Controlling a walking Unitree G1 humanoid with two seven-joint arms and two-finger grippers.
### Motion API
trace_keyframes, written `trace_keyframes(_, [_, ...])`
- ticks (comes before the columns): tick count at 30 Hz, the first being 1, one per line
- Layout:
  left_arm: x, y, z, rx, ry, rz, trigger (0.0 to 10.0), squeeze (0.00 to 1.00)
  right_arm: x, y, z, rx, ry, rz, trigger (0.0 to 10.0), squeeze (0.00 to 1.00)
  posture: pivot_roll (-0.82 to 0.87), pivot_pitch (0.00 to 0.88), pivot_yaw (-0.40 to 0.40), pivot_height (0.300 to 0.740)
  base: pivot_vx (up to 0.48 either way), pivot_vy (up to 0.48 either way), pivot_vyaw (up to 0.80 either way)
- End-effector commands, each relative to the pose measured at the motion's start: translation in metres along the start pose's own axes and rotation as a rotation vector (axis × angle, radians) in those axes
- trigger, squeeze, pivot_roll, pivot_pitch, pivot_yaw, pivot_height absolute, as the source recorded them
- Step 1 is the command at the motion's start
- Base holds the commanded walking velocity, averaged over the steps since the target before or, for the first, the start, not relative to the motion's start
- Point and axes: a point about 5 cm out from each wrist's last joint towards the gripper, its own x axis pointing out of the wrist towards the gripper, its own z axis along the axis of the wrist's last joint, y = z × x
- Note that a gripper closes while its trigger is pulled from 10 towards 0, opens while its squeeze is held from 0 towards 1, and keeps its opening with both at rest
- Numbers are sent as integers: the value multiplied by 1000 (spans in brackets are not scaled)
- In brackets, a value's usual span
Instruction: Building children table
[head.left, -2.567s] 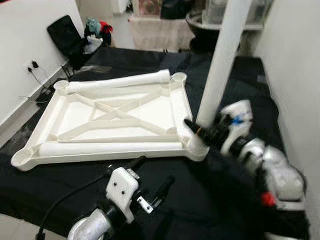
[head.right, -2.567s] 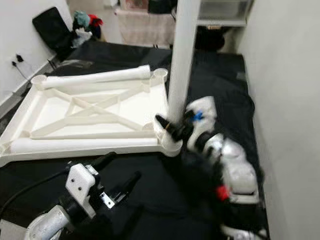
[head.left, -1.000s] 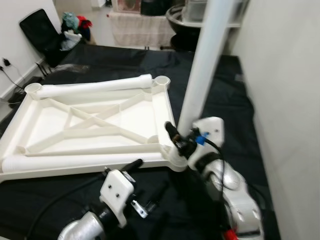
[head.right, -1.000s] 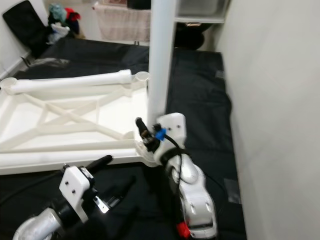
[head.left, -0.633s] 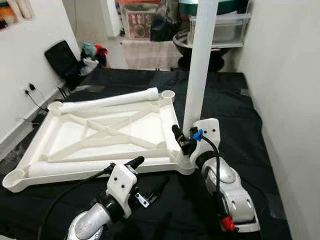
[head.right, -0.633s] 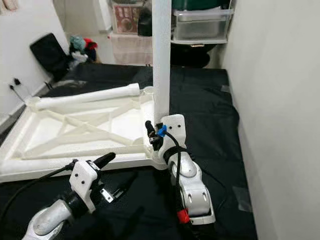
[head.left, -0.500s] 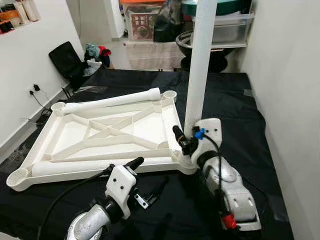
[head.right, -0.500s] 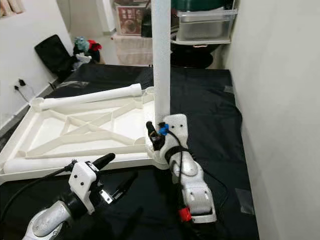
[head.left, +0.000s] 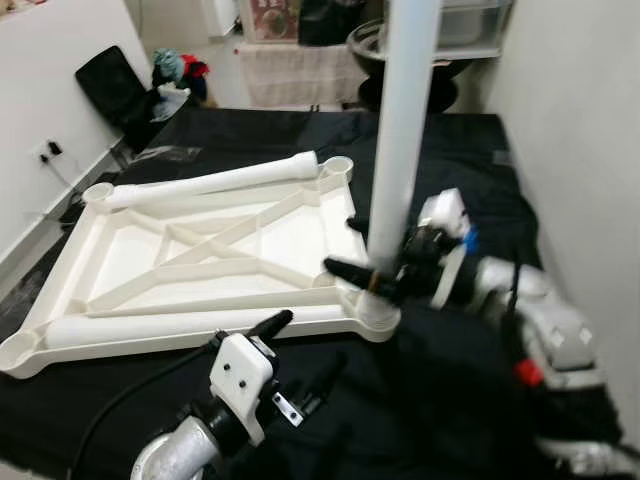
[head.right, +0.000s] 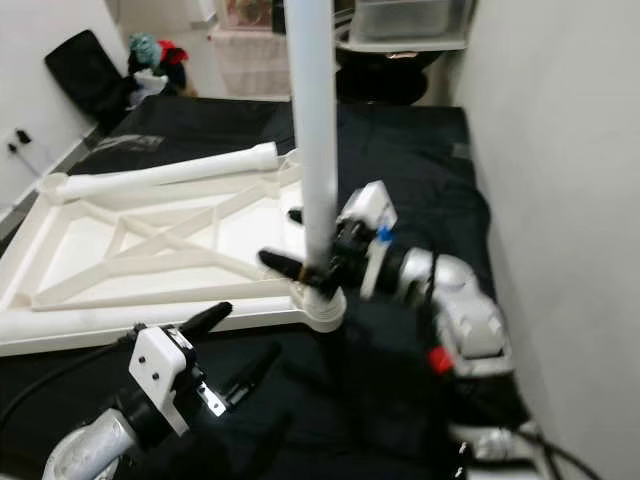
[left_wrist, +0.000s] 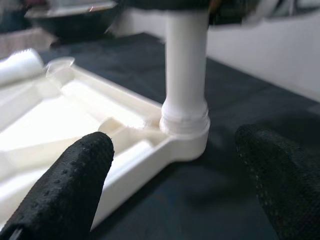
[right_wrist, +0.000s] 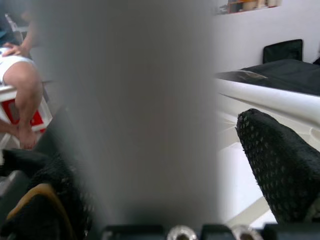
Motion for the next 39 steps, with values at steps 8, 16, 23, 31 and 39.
trace_keyframes(8, [-9, -8, 8, -7, 20, -15, 10000, 0, -8, -14, 25, -67, 22, 168, 0, 0, 33, 266, 38, 740, 0, 0, 0])
trace_keyframes(16, [-11, -13, 17, -10, 19, -23, 10000, 0, -23, -21, 46, -117, 89, 292, 0, 0, 42, 337, 37, 740, 0, 0, 0])
trace_keyframes(23, [-9, -9, 19, -10, 16, -18, 10000, 0, -32, 1, 44, -141, 62, 140, 0, 0, 19, 345, 22, 740, 0, 0, 0])
trace_keyframes(31, [0, -5, -8, -16, 44, 20, 10000, 0, -3, 69, -102, 274, 328, -1047, 0, 0, -63, 78, -13, 740, 0, 0, 0])
trace_keyframes(39, [21, 3, -23, -29, 44, 0, 10000, 0, 19, 25, -80, 83, 253, -845, 0, 0, -58, 1, -32, 740, 0, 0, 0])
